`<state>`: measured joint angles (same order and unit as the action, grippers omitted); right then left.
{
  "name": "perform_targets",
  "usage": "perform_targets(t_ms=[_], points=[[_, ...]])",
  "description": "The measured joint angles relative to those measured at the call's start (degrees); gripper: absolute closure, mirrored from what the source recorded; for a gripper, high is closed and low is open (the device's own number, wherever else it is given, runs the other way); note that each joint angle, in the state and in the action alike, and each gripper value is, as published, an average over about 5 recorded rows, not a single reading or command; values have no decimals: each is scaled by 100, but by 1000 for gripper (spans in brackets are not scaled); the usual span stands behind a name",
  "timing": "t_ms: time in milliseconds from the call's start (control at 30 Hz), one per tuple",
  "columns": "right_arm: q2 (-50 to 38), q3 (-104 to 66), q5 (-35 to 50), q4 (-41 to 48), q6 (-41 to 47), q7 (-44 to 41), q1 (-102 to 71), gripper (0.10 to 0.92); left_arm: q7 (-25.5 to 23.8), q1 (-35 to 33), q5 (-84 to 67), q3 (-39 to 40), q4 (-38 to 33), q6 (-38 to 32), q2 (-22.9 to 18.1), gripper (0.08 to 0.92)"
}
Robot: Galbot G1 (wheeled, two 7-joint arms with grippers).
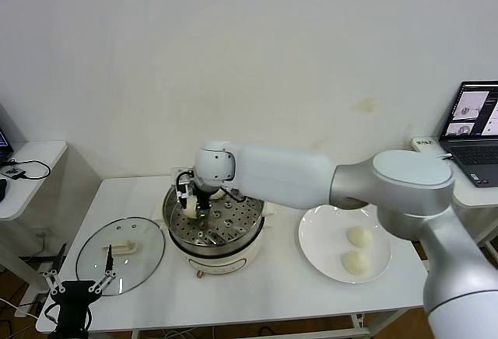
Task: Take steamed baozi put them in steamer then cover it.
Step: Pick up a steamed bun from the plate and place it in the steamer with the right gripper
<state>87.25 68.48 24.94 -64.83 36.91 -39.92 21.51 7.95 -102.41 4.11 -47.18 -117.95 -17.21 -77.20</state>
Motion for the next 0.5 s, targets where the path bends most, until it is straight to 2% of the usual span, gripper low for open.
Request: perform_targets(t_ms=[200,367,500], points=[[149,-34,-35,180,19,27,-91,394,4,-10,11,-2,-17,-10,-9,177],[164,-51,-66,195,55,-23,-91,269,9,-13,15,0,-19,-12,-22,177],[82,-61,-120,99,29,-180,11,211,15,-19,16,-7,-7,-19,-22,177]])
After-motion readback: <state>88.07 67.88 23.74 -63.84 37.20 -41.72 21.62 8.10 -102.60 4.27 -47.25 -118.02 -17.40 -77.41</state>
